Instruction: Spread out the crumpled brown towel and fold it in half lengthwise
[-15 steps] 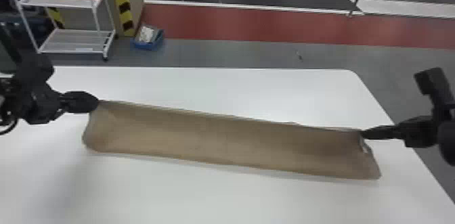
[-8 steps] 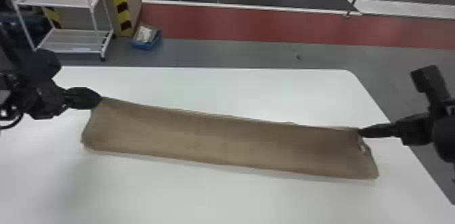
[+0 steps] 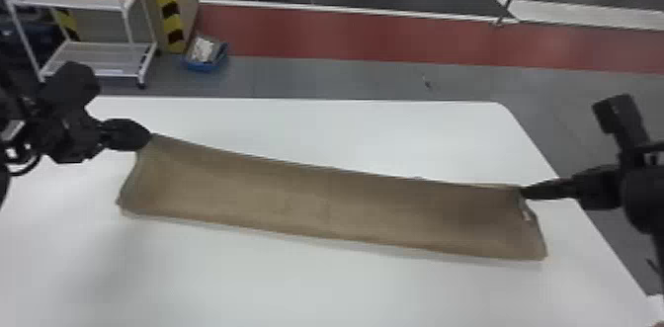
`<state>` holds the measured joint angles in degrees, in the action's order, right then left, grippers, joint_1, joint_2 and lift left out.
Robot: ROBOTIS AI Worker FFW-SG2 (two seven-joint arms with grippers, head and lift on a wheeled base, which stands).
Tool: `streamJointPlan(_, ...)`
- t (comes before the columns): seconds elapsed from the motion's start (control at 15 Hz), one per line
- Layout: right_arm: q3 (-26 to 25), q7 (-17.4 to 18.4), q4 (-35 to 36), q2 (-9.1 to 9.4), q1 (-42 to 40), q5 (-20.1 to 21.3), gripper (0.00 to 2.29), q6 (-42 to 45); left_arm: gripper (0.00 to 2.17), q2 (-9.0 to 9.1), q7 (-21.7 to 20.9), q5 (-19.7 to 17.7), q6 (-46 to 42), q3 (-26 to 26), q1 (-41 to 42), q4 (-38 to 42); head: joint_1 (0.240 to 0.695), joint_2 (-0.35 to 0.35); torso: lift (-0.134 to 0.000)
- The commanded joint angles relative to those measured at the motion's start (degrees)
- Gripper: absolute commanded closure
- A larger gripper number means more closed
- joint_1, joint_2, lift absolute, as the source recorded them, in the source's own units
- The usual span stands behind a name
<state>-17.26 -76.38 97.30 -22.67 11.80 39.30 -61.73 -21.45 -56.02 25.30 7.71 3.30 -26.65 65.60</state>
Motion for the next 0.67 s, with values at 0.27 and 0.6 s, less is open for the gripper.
streamJointPlan(0.27,-0.67,-0.97,-0.19,-0.80,1.21,-0.90,1.20,-2.39,1.09,0.45,-0.23,0.45,0.69,0.21,-1.04,0.14,0.695,-0.169,-0.124)
streamJointPlan(0.6,-0.41,-0.88,-1.24,-0.18,1.91,-0.81,1.19,-2.74,1.09,1.41,1.00,0.45,0.69,1.00,-1.39,0.32,0.695,-0.172,-0.124)
